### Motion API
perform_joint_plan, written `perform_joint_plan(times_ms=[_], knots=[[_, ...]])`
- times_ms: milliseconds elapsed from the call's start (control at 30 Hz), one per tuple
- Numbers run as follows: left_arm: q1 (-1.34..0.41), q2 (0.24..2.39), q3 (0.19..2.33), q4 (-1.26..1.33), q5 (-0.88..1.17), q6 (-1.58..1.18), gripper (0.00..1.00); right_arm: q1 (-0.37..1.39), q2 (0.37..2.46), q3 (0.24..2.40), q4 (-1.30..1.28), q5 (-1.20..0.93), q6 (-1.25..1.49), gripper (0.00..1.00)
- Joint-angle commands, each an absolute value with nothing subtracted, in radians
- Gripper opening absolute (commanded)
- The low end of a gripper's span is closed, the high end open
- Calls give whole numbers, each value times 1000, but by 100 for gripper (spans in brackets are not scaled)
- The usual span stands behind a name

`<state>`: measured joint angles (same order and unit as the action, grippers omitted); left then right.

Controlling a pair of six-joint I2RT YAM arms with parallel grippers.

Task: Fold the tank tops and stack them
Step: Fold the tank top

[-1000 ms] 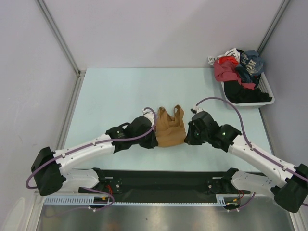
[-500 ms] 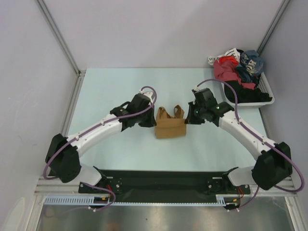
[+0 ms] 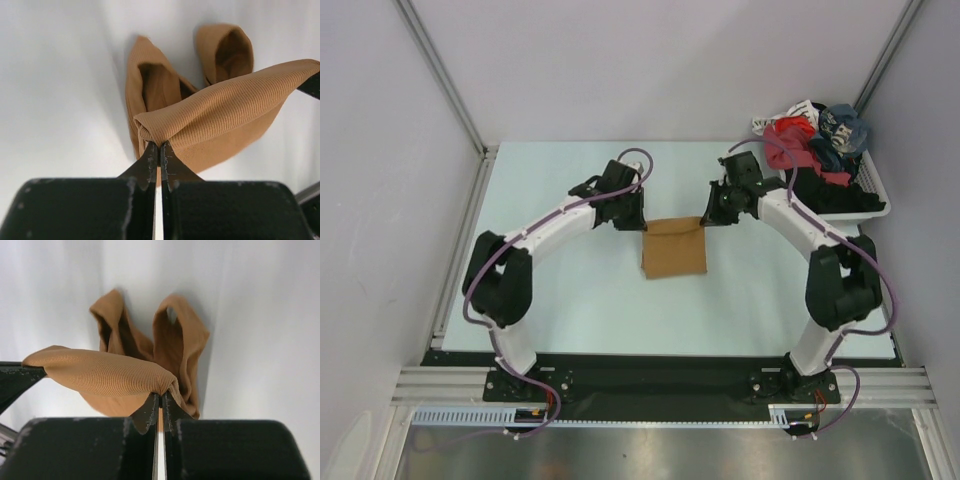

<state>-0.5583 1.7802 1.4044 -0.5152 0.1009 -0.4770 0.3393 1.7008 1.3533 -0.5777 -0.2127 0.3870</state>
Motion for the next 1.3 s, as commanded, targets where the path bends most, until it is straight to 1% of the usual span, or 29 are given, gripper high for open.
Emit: perform_joint_plan(times_ms=[0,133,200,233,300,333,367,400,433,467,533,600,667,700,767,800,833,900,933,967,1000,1033,1100,1133,1200,1267], knots=[[-514,1859,1486,-488,132,-446,1,305,1808,1437,-508,-227,376,5],[-489,1983,1598,-457,156,-449,2,287,1945,1511,-434,-244,417,6],[-479,2048,1637,-451,156,-446,3,282,2005,1538,-407,-239,443,10],[-477,2068,1673,-453,150,-445,11,281,2022,1546,-390,-233,449,23],[-468,2108,1700,-465,140,-448,28,278,2046,1560,-385,-216,460,40],[-466,2109,1707,-463,134,-448,51,278,2043,1557,-382,-198,462,54],[-460,2103,1701,-466,121,-448,60,278,2034,1549,-379,-190,462,58],[-460,2070,1691,-459,106,-443,67,278,1998,1519,-374,-183,459,61],[-462,2045,1649,-447,92,-440,83,278,1976,1494,-353,-170,453,64],[-462,2021,1628,-436,62,-439,93,275,1947,1471,-341,-164,451,64],[-460,1944,1579,-426,40,-433,96,272,1867,1401,-313,-175,443,63],[-463,1895,1545,-416,54,-425,96,264,1813,1353,-296,-192,440,60],[-469,1823,1484,-396,93,-429,93,264,1732,1284,-258,-221,436,56],[-472,1801,1462,-373,106,-433,92,264,1705,1260,-241,-257,436,51],[-482,1747,1408,-347,138,-443,87,264,1649,1200,-190,-316,440,43],[-491,1735,1396,-324,187,-449,84,265,1638,1184,-174,-351,448,39],[-495,1729,1376,-307,216,-456,74,265,1629,1166,-135,-424,454,27],[-500,1736,1373,-270,274,-479,64,270,1632,1128,-95,-512,482,15],[-503,1749,1387,-261,316,-486,51,278,1637,1114,-47,-587,494,7],[-506,1767,1399,-255,340,-500,46,281,1643,1080,-17,-619,512,4],[-511,1807,1413,-249,360,-506,41,282,1657,1057,33,-656,553,1],[-512,1834,1446,-241,414,-512,32,285,1666,1034,142,-734,589,0],[-514,1911,1480,-218,455,-531,23,290,1707,962,280,-817,705,0],[-512,1936,1514,-213,484,-537,15,298,1724,941,425,-889,739,0],[-505,2004,1538,-195,488,-555,11,304,1787,928,501,-925,775,0],[-488,2048,1555,-175,486,-578,7,314,1837,936,503,-927,764,0]])
